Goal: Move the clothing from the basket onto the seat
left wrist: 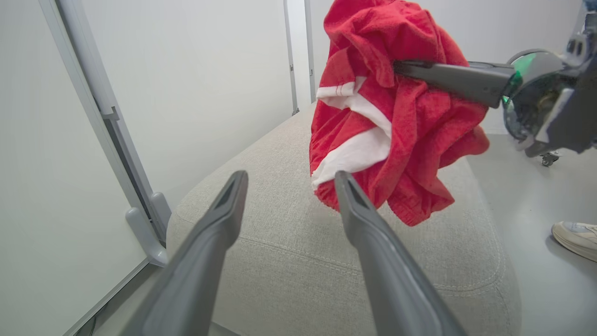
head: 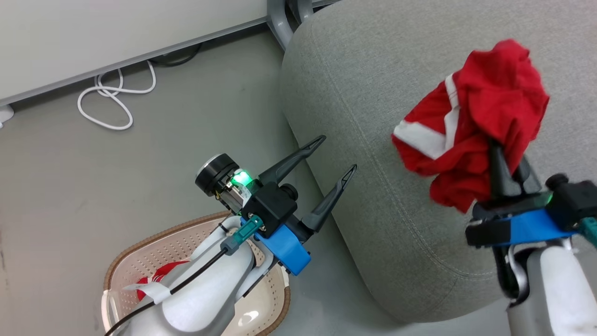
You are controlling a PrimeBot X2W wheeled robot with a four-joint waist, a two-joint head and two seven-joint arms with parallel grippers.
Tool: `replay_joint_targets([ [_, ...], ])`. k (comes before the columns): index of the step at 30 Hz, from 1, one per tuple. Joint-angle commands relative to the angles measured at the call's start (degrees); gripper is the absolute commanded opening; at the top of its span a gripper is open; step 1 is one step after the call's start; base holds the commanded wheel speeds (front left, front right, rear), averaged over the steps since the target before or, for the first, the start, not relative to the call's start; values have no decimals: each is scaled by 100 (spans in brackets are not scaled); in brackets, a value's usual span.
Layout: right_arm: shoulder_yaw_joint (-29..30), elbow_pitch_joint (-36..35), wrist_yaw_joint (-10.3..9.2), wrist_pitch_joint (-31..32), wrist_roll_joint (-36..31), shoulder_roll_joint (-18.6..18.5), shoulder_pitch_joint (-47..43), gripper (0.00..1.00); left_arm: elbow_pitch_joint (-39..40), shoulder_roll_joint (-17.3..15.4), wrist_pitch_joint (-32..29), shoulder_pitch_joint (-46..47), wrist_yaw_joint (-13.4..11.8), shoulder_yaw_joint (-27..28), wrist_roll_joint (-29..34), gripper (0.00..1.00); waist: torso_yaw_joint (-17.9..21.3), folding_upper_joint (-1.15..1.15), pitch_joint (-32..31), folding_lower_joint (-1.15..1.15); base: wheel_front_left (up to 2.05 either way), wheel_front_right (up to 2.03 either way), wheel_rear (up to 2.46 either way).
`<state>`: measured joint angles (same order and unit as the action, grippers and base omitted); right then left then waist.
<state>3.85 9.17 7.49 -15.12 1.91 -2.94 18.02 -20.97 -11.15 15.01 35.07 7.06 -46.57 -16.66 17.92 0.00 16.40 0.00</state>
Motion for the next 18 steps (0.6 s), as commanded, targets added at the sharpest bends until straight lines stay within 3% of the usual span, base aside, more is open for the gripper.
replay_joint_targets([
  [1, 61, -60, 1, -6, -28, 6, 177, 0, 6, -43, 25, 108, -29, 33, -8, 100, -51, 0, 63, 0, 0, 0, 0],
  [7, 402, -139, 1, -5, 45, -297, 1023, 0, 76, -99, 8, 265, -64, 64, 37, 100, -187, 0, 427, 0, 0, 0, 0],
  [18, 1387, 174, 0, -6, 82, -1222, 2606, 0, 275, -108, -61, 769, -44, -63, 218, 100, -710, 0, 1395, 0, 0, 0, 0],
])
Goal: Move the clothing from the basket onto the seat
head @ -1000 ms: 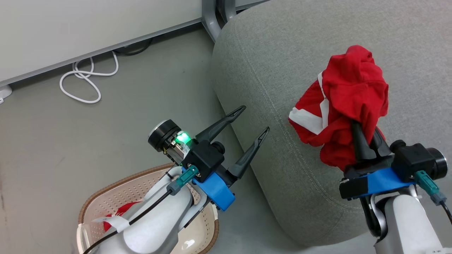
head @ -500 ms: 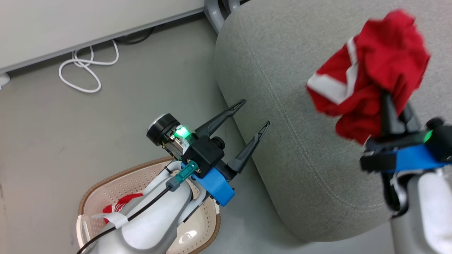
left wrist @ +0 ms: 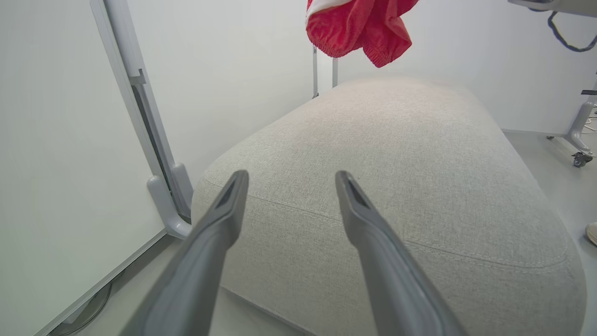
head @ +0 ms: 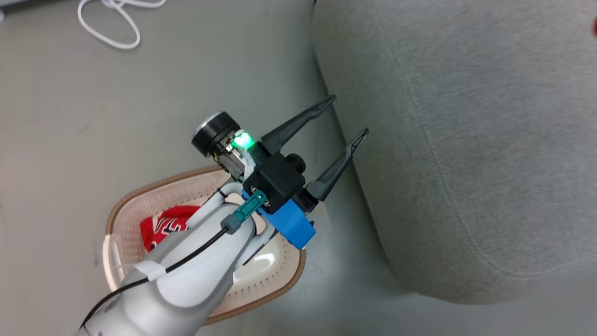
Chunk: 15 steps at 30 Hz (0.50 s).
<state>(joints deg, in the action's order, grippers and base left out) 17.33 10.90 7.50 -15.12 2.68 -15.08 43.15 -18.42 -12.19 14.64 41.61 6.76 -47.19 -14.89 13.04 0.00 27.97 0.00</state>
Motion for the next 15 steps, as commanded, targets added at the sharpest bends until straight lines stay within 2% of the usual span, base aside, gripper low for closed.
replay_joint_targets([
  [1, 109, 94, 0, -3, 8, -119, 200, 0, 47, 4, -29, 159, -13, -11, 47, 100, -272, 0, 322, 0, 0, 0, 0],
  [6, 355, 467, 0, -5, -109, -331, 592, 0, 163, 16, -21, 387, -27, -13, 100, 100, -458, 0, 742, 0, 0, 0, 0],
  [10, 432, 776, 0, -5, -122, -349, 788, 0, 221, 12, -27, 499, -30, -25, 137, 100, -537, 0, 977, 0, 0, 0, 0],
  [15, 494, 1486, 0, -6, -188, -321, 986, 0, 223, 63, -7, 631, -23, -66, 166, 100, -657, 0, 1220, 0, 0, 0, 0],
])
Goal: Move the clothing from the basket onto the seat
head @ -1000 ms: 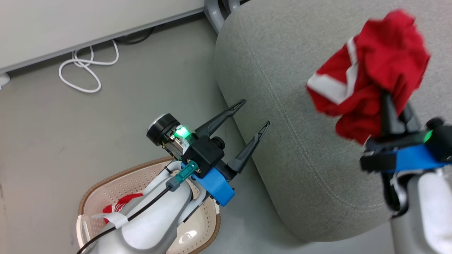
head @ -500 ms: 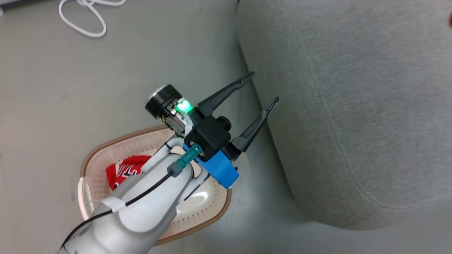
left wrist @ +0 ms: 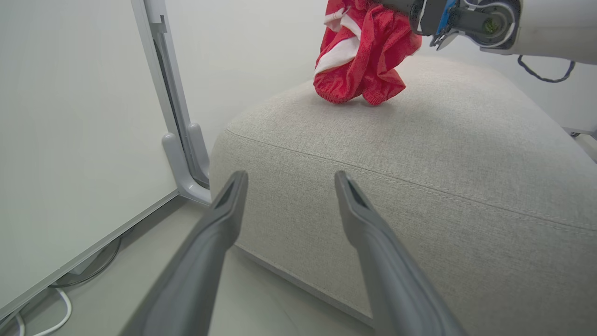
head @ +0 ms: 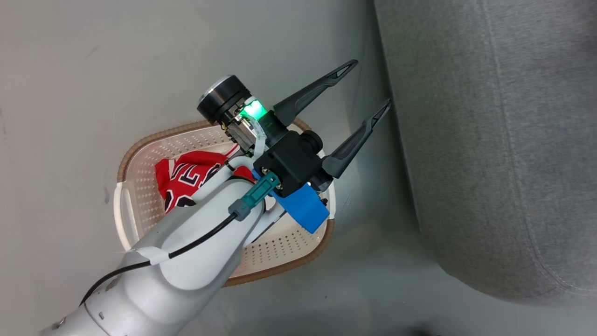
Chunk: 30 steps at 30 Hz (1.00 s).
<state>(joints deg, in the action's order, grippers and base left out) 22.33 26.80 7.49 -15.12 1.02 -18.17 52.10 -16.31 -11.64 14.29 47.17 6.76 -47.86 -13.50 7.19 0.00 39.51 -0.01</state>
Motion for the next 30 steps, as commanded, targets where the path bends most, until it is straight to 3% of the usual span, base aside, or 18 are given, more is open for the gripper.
replay_joint_targets([
  [1, 40, 64, 1, -5, -52, -6, 84, 0, 8, 22, 35, 87, -23, -5, 24, 100, -96, 0, 95, 1, 0, 0, 0],
  [8, 373, 1096, 1, -5, -130, -51, -86, 0, -47, 98, 65, 139, -36, -9, -2, 100, -234, 0, 136, 1, 0, 0, 0],
  [13, 402, 1305, 1, -5, -137, -3, -83, 0, -101, 58, 86, 102, -39, 27, -35, 100, -205, 0, 62, 1, 0, 0, 0],
  [14, 407, 1337, 1, -5, -127, 7, -90, 20, -112, 58, 90, 73, -42, 27, -43, 100, -194, 0, 24, 1, 0, 0, 0],
  [16, 418, 1365, 1, -5, -103, 21, -128, 100, -149, 66, 91, 16, -44, 30, -55, 100, -177, 0, -68, 1, 0, 0, 0],
  [24, 475, 912, 1, -4, -38, 245, -969, 100, -112, 135, 97, -313, -109, 202, -124, 100, -148, 0, -741, 1, 0, 0, 0],
  [30, 216, 198, 1, -5, 19, 467, -1892, 100, -60, 128, 98, -731, -198, 463, -189, 100, -163, 0, -1307, 1, 0, 0, 0],
])
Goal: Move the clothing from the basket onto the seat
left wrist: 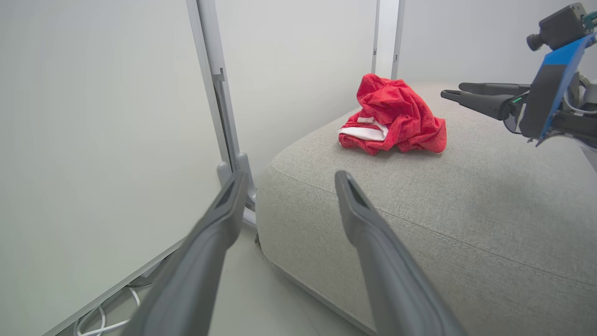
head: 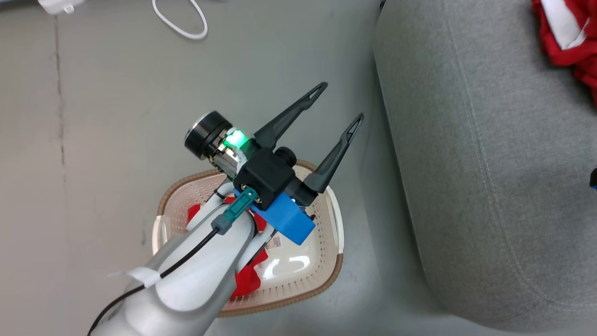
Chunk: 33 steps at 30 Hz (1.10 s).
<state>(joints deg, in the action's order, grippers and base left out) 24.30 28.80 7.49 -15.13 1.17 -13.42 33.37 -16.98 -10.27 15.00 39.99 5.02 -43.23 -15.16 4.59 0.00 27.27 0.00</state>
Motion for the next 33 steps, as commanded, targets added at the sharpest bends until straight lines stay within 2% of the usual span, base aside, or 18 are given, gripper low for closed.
replay_joint_targets([
  [1, -77, -140, 1, -4, 15, 39, -146, 100, 13, -19, 26, -97, -50, 68, -34, 100, 90, 0, -167, 0, 0, 0, 0],
  [9, -945, -1139, 1, -4, 167, 393, -953, 100, 132, -89, 26, -815, -194, 668, -90, 100, -118, 0, -823, 0, 0, 0, 0],
  [19, -1898, -1660, 1, -3, 311, 723, -1519, 100, 284, -141, 27, -1775, -322, 1641, -136, 100, -560, 0, -1545, 0, 0, 0, 0],
  [25, -2186, -1817, 1, -3, 263, 851, -1954, 100, 392, -137, 27, -2388, -389, 2245, -91, 100, -782, 0, -1928, 0, 0, 0, 0],
  [33, -2138, -1978, 1, -3, 214, 970, -2522, 100, 499, -77, 27, -3088, -411, 2937, 26, 100, -943, 0, -2339, 0, 0, 0, 0],
])
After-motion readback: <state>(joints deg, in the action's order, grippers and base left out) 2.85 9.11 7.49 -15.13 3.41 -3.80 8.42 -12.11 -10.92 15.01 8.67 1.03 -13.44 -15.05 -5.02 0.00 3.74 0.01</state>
